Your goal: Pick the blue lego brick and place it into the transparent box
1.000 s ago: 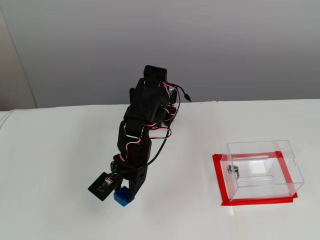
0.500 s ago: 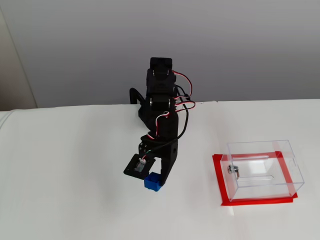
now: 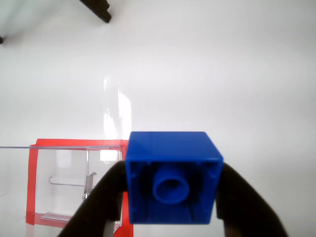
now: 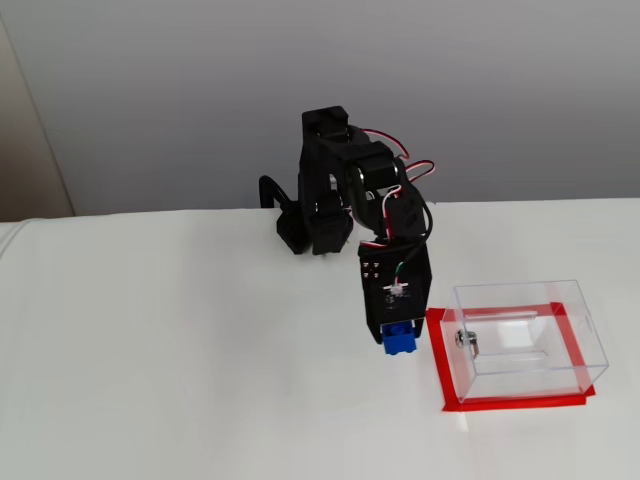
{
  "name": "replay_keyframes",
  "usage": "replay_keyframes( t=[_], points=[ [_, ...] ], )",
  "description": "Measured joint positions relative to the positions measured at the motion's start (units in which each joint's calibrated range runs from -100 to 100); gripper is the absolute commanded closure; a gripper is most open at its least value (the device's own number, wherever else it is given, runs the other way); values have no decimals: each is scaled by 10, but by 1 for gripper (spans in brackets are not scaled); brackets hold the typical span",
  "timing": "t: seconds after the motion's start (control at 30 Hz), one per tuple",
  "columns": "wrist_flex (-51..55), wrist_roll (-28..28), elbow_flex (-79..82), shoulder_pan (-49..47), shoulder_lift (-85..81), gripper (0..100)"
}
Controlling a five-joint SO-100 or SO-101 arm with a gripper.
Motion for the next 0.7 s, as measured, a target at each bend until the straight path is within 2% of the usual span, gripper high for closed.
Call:
replay_keyframes(
  t=[0.33,0.7],
  points=[
    [-1,30,-2,-142,-2,85],
    [-61,48,-3,-297,22,85]
  ],
)
